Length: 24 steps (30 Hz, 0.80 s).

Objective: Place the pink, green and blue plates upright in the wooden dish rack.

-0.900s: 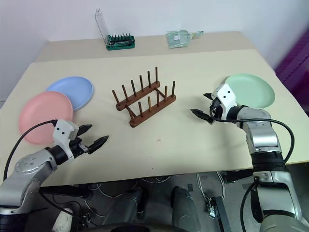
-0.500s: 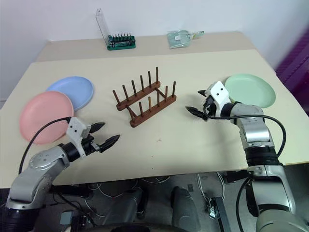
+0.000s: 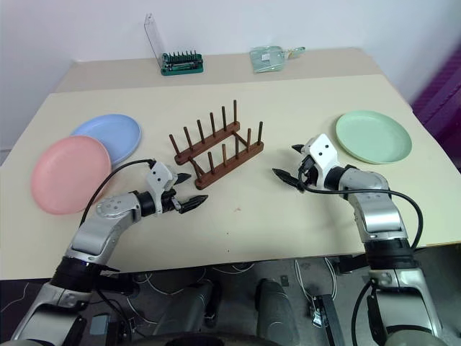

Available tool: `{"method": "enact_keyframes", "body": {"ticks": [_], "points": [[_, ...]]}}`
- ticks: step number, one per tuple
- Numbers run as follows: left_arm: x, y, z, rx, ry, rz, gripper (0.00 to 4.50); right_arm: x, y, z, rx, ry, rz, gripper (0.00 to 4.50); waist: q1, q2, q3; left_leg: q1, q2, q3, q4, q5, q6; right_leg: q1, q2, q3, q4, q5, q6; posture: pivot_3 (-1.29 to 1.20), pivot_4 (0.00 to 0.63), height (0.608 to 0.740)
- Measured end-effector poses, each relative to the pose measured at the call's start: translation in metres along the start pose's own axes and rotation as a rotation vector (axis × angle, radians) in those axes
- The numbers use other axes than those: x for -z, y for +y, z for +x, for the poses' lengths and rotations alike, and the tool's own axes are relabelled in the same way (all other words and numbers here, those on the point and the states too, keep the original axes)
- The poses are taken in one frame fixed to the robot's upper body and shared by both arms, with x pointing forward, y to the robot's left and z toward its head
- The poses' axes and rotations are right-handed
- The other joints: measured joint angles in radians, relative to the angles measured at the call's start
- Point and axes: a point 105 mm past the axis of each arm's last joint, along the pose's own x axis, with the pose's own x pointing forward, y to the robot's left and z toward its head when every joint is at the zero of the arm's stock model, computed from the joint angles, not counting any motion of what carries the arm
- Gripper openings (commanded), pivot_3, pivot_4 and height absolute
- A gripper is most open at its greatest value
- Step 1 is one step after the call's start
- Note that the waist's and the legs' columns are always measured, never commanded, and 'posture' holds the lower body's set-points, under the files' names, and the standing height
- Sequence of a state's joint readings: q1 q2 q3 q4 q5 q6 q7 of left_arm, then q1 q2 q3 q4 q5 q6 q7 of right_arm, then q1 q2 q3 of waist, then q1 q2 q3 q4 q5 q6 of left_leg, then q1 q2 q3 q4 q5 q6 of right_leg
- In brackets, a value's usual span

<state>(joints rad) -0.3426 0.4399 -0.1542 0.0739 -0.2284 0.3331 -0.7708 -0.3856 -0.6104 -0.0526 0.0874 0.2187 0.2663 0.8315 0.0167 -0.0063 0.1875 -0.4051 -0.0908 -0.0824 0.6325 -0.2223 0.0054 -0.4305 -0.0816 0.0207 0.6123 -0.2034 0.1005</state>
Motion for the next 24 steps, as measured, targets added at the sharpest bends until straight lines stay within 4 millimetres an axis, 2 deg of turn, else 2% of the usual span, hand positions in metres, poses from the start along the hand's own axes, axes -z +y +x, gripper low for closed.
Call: {"method": "enact_keyframes", "body": {"ticks": [1, 3, 7, 12, 16, 19, 24], "points": [[-0.002, 0.001, 0.006, 0.007, -0.009, -0.007, 3.66, 0.000, -0.001, -0.001, 0.004, 0.000, 0.002, 4.50, 0.001, 0.000, 0.000, 0.000, 0.000, 0.000, 0.001, 0.000, 0.000, 0.001, 0.000, 0.000, 0.000, 0.000, 0.000, 0.00, 0.150, 0.740], [-0.005, -0.002, 0.016, 0.022, -0.016, -0.004, 2.72, 0.000, -0.002, -0.002, 0.009, 0.002, 0.000, 4.50, 0.001, 0.000, 0.000, 0.000, 0.000, 0.000, 0.001, 0.000, 0.000, 0.001, 0.000, -0.001, -0.001, 0.000, 0.001, 0.00, 0.150, 0.740], [-0.007, -0.004, 0.020, 0.028, -0.029, 0.017, 0.83, 0.005, -0.001, -0.004, 0.011, 0.015, 0.010, 4.50, -0.003, 0.000, 0.000, 0.001, 0.000, 0.000, 0.000, 0.000, 0.000, 0.001, 0.000, -0.001, -0.001, 0.000, 0.001, 0.00, 0.150, 0.740], [-0.007, -0.006, 0.020, 0.049, -0.023, 0.049, 0.78, 0.012, 0.002, -0.008, 0.008, 0.032, 0.015, 4.50, -0.002, 0.000, 0.000, 0.001, 0.000, 0.000, 0.000, 0.000, 0.000, 0.001, 0.000, -0.001, 0.000, 0.000, 0.001, 0.00, 0.150, 0.740], [-0.008, -0.010, 0.020, 0.159, 0.002, 0.122, 0.78, 0.035, 0.012, -0.028, -0.046, 0.142, 0.003, 4.50, 0.004, 0.000, 0.000, 0.001, -0.001, 0.000, 0.000, 0.000, 0.000, 0.001, 0.000, -0.001, -0.001, 0.000, 0.001, 0.00, 0.150, 0.740], [-0.012, -0.012, 0.030, 0.283, 0.039, 0.228, 0.78, 0.044, 0.019, -0.035, -0.060, 0.171, 0.014, 4.50, 0.007, 0.000, 0.000, 0.000, 0.000, 0.000, 0.001, 0.000, 0.000, 0.002, 0.000, -0.002, -0.001, 0.000, 0.000, 0.00, 0.150, 0.740], [-0.022, -0.005, 0.049, 0.374, 0.055, 0.314, 0.78, 0.042, 0.019, -0.041, -0.029, 0.165, 0.001, 4.50, 0.018, -0.001, 0.000, 0.000, 0.000, 0.000, 0.001, 0.000, 0.001, 0.002, 0.000, -0.002, -0.002, 0.000, 0.001, 0.00, 0.150, 0.740]]}}
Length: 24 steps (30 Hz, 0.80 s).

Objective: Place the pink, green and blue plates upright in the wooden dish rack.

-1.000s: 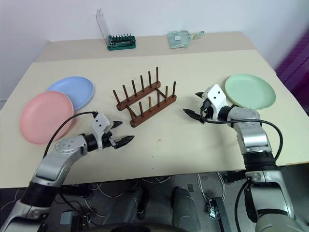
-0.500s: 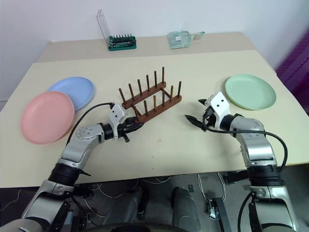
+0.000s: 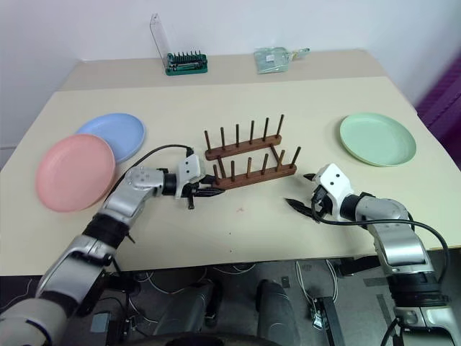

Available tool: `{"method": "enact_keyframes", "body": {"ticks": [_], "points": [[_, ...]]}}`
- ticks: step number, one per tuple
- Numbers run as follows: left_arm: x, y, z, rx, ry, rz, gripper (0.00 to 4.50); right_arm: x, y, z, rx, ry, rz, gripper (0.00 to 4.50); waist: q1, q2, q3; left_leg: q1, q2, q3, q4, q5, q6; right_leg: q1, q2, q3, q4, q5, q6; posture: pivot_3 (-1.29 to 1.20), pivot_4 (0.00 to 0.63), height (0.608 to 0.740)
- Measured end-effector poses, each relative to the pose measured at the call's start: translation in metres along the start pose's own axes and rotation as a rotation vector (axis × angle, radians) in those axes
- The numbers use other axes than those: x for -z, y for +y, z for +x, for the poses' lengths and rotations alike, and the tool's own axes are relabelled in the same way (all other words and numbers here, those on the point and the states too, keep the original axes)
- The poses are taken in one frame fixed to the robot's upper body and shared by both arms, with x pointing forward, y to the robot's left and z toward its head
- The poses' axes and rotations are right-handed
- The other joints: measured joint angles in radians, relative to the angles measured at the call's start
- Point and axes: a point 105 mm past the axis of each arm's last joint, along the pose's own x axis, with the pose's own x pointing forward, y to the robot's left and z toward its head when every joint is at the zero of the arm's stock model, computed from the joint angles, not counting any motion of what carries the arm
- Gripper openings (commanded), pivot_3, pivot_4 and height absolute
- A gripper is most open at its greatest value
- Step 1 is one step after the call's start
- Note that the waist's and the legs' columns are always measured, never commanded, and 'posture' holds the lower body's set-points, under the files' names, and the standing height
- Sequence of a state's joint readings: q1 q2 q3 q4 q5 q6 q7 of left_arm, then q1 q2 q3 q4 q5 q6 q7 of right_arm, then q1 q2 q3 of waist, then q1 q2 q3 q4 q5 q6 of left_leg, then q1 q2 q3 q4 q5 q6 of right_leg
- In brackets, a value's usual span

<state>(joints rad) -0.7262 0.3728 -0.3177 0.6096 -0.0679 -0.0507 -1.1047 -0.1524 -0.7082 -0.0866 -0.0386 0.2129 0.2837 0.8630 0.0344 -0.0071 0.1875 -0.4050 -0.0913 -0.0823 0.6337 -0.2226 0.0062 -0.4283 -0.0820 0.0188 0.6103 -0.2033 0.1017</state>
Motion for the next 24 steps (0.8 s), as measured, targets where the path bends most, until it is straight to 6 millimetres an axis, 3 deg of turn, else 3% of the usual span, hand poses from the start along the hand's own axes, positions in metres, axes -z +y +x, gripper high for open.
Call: {"method": "enact_keyframes", "body": {"ticks": [1, 7, 8, 10, 12, 13, 16, 19, 24], "points": [[0.000, 0.002, 0.002, 0.009, -0.004, 0.001, 1.81, 0.000, -0.001, -0.002, 0.009, 0.001, 0.001, 4.50, 0.002, 0.000, 0.000, 0.000, 0.000, 0.000, 0.000, 0.000, 0.000, 0.000, 0.000, 0.000, 0.000, 0.000, 0.000, 0.00, 0.150, 0.740], [0.004, 0.015, 0.001, -0.044, -0.022, -0.068, 4.46, -0.004, 0.004, -0.005, 0.025, -0.002, -0.002, 4.50, 0.002, 0.000, 0.000, 0.000, 0.000, 0.000, 0.000, 0.000, 0.000, 0.000, 0.000, 0.000, 0.000, 0.000, 0.001, 0.00, 0.150, 0.740], [0.005, 0.016, -0.001, -0.056, -0.024, -0.075, 4.49, -0.004, 0.004, -0.005, 0.027, 0.000, -0.001, 4.50, 0.002, 0.000, 0.000, 0.000, 0.000, 0.000, 0.000, 0.000, 0.000, 0.000, 0.000, 0.000, 0.000, 0.000, 0.001, 0.00, 0.150, 0.740], [0.007, 0.015, -0.005, -0.070, -0.026, -0.097, 4.49, -0.004, 0.003, -0.005, 0.027, 0.002, 0.001, 4.50, 0.000, 0.000, 0.000, 0.000, 0.000, 0.000, 0.000, 0.000, 0.000, 0.000, 0.001, 0.000, 0.000, 0.001, 0.001, 0.00, 0.150, 0.740], [0.014, 0.010, -0.019, -0.096, -0.028, -0.136, 4.50, -0.004, 0.003, -0.006, 0.024, 0.015, -0.002, 3.99, -0.016, 0.000, 0.000, 0.000, 0.001, -0.001, -0.001, 0.000, 0.000, 0.000, 0.001, 0.000, 0.001, 0.001, 0.002, 0.00, 0.150, 0.740], [0.018, 0.006, -0.028, -0.101, -0.015, -0.139, 3.89, -0.004, 0.002, -0.007, 0.023, 0.020, -0.006, 3.69, -0.024, 0.000, 0.000, 0.000, 0.001, -0.001, -0.001, 0.000, 0.000, -0.001, 0.000, 0.000, 0.001, 0.001, 0.001, 0.00, 0.150, 0.740], [0.026, -0.011, -0.053, -0.118, 0.013, -0.187, 2.67, -0.001, 0.002, -0.010, 0.010, 0.039, -0.008, 2.24, -0.043, 0.000, 0.000, 0.002, 0.002, -0.001, -0.003, 0.000, 0.000, -0.001, 0.000, 0.001, 0.002, 0.001, 0.001, 0.00, 0.150, 0.740], [0.021, -0.031, -0.055, -0.086, 0.023, -0.214, 1.19, -0.001, 0.004, -0.007, 0.001, 0.046, -0.010, 0.77, -0.044, 0.000, 0.000, 0.002, 0.002, -0.001, -0.002, 0.000, 0.000, 0.000, 0.000, 0.001, 0.001, 0.001, 0.001, 0.00, 0.150, 0.740], [0.002, -0.053, -0.020, -0.060, 0.010, -0.211, 1.19, -0.002, 0.008, 0.011, -0.010, 0.067, -0.050, 0.77, -0.019, 0.000, 0.000, 0.001, 0.001, -0.001, 0.000, 0.000, 0.000, 0.001, 0.000, 0.000, 0.001, 0.000, 0.001, 0.00, 0.150, 0.740]]}}
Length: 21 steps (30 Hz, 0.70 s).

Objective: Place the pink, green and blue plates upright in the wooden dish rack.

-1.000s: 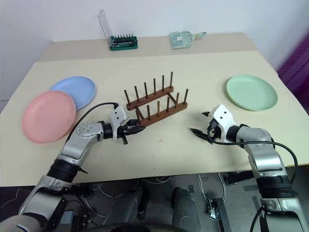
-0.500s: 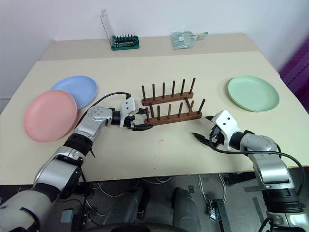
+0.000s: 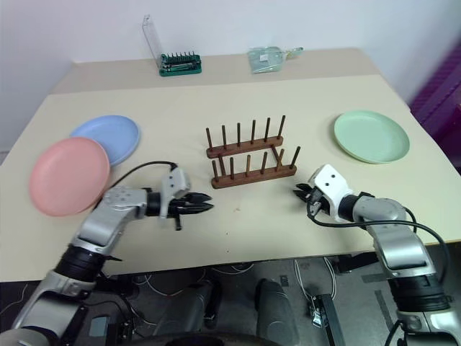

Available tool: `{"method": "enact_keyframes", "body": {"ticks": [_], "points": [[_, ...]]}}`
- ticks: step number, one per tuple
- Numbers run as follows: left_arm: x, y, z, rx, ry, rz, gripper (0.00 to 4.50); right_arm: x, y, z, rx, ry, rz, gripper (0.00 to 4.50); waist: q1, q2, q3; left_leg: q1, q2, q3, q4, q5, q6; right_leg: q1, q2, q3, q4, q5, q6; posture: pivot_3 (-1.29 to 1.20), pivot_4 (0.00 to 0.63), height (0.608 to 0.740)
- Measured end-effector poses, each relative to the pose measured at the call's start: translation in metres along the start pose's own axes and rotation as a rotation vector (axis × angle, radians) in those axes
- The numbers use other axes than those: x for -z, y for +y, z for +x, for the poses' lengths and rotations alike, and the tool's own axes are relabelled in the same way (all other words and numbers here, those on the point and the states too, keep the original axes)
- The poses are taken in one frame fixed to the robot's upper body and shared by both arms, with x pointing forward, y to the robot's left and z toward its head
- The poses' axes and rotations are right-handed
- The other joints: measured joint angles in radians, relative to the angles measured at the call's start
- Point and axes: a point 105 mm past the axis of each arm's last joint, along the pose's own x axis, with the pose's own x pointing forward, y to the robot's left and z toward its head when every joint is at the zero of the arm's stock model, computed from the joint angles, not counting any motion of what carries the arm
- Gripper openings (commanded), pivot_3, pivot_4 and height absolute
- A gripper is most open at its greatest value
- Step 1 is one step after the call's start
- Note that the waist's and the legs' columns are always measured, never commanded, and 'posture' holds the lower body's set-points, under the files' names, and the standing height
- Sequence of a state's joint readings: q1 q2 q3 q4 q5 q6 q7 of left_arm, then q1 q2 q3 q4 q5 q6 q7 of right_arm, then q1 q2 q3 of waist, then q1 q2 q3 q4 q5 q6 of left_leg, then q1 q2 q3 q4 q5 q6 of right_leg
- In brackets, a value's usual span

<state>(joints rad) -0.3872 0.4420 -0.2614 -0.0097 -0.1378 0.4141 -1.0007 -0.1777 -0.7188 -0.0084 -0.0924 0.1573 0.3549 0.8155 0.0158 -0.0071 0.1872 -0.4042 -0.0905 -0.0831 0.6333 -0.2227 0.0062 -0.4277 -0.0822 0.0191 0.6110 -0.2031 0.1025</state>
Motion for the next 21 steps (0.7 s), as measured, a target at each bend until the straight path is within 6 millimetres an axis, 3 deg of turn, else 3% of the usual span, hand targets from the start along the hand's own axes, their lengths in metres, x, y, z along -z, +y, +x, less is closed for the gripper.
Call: {"method": "enact_keyframes", "body": {"ticks": [3, 8, 21], "points": [[-0.003, 0.004, 0.009, -0.045, 0.016, 0.005, 1.19, 0.002, 0.002, 0.007, -0.003, 0.013, -0.009, 0.77, 0.003, 0.000, 0.000, 0.000, 0.000, 0.000, 0.001, 0.000, 0.000, 0.001, 0.000, 0.000, 0.000, 0.000, 0.000, 0.00, 0.150, 0.740], [-0.009, 0.029, 0.030, -0.205, 0.025, 0.004, 1.19, -0.005, -0.006, 0.030, 0.064, 0.008, -0.042, 0.77, -0.002, -0.002, -0.001, 0.007, 0.000, 0.000, 0.001, 0.000, 0.000, 0.008, 0.000, 0.000, 0.000, -0.001, -0.002, 0.00, 0.150, 0.740], [-0.012, 0.077, 0.035, -0.435, 0.023, 0.022, 1.19, -0.015, -0.050, 0.069, 0.248, 0.010, -0.072, 0.77, -0.012, -0.002, -0.002, 0.015, 0.000, 0.000, -0.002, 0.000, 0.000, 0.014, 0.001, 0.000, 0.000, 0.000, 0.002, 0.00, 0.150, 0.740]]}}
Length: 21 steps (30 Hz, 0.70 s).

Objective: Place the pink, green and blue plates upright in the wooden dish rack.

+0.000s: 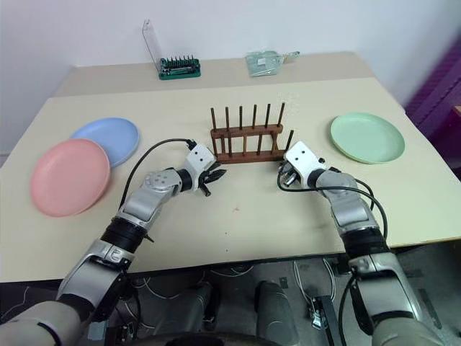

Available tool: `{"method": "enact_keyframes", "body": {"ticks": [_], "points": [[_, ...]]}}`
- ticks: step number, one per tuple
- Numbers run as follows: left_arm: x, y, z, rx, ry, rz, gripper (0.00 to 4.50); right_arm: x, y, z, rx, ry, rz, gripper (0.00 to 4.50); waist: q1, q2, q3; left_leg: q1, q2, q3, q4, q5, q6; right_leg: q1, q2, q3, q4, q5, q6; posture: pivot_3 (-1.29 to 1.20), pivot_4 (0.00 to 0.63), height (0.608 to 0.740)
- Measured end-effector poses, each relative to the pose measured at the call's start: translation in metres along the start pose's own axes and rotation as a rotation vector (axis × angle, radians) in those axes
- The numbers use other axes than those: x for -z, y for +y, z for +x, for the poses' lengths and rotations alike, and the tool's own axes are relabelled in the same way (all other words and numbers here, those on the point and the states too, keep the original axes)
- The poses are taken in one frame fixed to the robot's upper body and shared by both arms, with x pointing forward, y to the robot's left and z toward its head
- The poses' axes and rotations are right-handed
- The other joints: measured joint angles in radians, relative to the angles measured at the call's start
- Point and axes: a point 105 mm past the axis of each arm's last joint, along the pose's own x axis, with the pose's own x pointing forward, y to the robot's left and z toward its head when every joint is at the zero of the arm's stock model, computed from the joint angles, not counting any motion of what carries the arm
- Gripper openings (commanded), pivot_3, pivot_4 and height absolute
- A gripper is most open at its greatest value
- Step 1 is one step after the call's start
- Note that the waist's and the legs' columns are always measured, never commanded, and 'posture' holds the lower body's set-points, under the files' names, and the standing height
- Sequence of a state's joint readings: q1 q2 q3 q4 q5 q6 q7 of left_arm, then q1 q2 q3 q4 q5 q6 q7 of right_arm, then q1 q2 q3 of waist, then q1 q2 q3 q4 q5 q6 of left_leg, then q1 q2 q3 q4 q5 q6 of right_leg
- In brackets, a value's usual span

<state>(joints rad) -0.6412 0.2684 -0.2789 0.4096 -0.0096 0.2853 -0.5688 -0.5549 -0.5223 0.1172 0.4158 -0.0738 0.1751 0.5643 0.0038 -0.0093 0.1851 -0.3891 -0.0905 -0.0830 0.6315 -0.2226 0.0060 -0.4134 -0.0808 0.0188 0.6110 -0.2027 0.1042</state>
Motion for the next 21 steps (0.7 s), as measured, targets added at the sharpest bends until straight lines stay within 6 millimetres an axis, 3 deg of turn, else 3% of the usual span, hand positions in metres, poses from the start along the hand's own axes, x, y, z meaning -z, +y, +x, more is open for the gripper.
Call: {"method": "enact_keyframes", "body": {"ticks": [2, 4, 7, 10, 11, 12, 14, 17, 19, 21], "points": [[0.000, 0.001, 0.000, -0.007, -0.004, 0.002, 1.19, 0.000, -0.001, 0.002, 0.003, -0.005, -0.007, 0.77, -0.001, 0.000, 0.000, 0.000, 0.000, 0.000, 0.000, 0.000, 0.000, 0.000, 0.000, 0.000, 0.000, 0.000, 0.000, 0.00, 0.150, 0.740], [-0.001, 0.001, -0.001, -0.009, -0.012, 0.002, 1.14, -0.001, 0.000, 0.002, -0.010, -0.012, -0.013, 1.28, -0.002, 0.000, 0.000, 0.000, 0.000, 0.000, 0.000, 0.000, 0.000, 0.000, 0.000, 0.000, 0.000, 0.000, 0.000, 0.00, 0.150, 0.740], [0.003, -0.001, -0.018, 0.014, -0.057, -0.070, 1.99, -0.009, 0.010, -0.007, -0.126, -0.058, 0.009, 2.46, -0.019, 0.000, 0.000, -0.001, 0.000, 0.000, -0.003, 0.000, 0.000, -0.003, 0.000, 0.000, 0.000, 0.000, 0.000, 0.00, 0.150, 0.740], [0.006, -0.014, -0.057, 0.088, -0.151, -0.212, 3.42, -0.020, 0.019, -0.031, -0.243, -0.127, 0.021, 3.95, -0.024, 0.001, 0.002, -0.010, 0.002, 0.001, -0.002, -0.003, -0.002, -0.015, 0.000, 0.003, 0.003, -0.001, 0.000, 0.00, 0.150, 0.740], [-0.001, -0.011, -0.069, 0.074, -0.195, -0.266, 3.42, -0.028, 0.020, -0.035, -0.266, -0.150, 0.024, 3.95, -0.023, 0.001, 0.002, -0.015, 0.002, 0.001, -0.001, -0.003, -0.002, -0.019, 0.000, 0.003, 0.004, 0.000, 0.000, 0.00, 0.150, 0.740], [-0.010, 0.003, -0.085, 0.002, -0.257, -0.329, 3.42, -0.041, 0.023, -0.040, -0.302, -0.192, 0.018, 3.95, -0.024, 0.000, 0.003, -0.018, 0.002, 0.000, 0.001, -0.003, -0.003, -0.023, 0.000, 0.003, 0.005, 0.001, -0.001, 0.00, 0.150, 0.740], [-0.022, 0.050, -0.129, -0.249, -0.347, -0.377, 3.42, -0.067, 0.035, -0.049, -0.377, -0.272, -0.020, 3.95, -0.023, 0.000, 0.003, -0.018, 0.004, 0.000, 0.001, -0.002, -0.004, -0.023, 0.002, 0.002, 0.005, 0.001, -0.002, 0.00, 0.150, 0.740], [-0.007, 0.111, -0.205, -0.721, -0.355, -0.397, 3.42, -0.079, 0.043, -0.051, -0.426, -0.310, -0.039, 3.95, -0.019, 0.000, 0.003, -0.013, 0.004, 0.000, 0.000, -0.003, -0.004, -0.017, 0.002, 0.001, 0.002, 0.001, -0.002, 0.00, 0.150, 0.740], [0.010, 0.128, -0.245, -0.961, -0.326, -0.424, 3.42, -0.080, 0.048, -0.046, -0.446, -0.309, -0.034, 3.95, -0.013, -0.001, 0.003, -0.013, 0.002, 0.000, 0.000, -0.003, -0.004, -0.016, 0.001, 0.000, 0.001, 0.001, -0.002, 0.00, 0.150, 0.740], [0.028, 0.131, -0.274, -1.135, -0.287, -0.473, 3.42, -0.082, 0.054, -0.039, -0.480, -0.310, -0.034, 3.95, -0.005, -0.003, 0.003, -0.014, 0.001, 0.000, 0.001, -0.003, -0.004, -0.015, 0.001, 0.000, 0.001, 0.001, -0.002, 0.00, 0.150, 0.740]]}}
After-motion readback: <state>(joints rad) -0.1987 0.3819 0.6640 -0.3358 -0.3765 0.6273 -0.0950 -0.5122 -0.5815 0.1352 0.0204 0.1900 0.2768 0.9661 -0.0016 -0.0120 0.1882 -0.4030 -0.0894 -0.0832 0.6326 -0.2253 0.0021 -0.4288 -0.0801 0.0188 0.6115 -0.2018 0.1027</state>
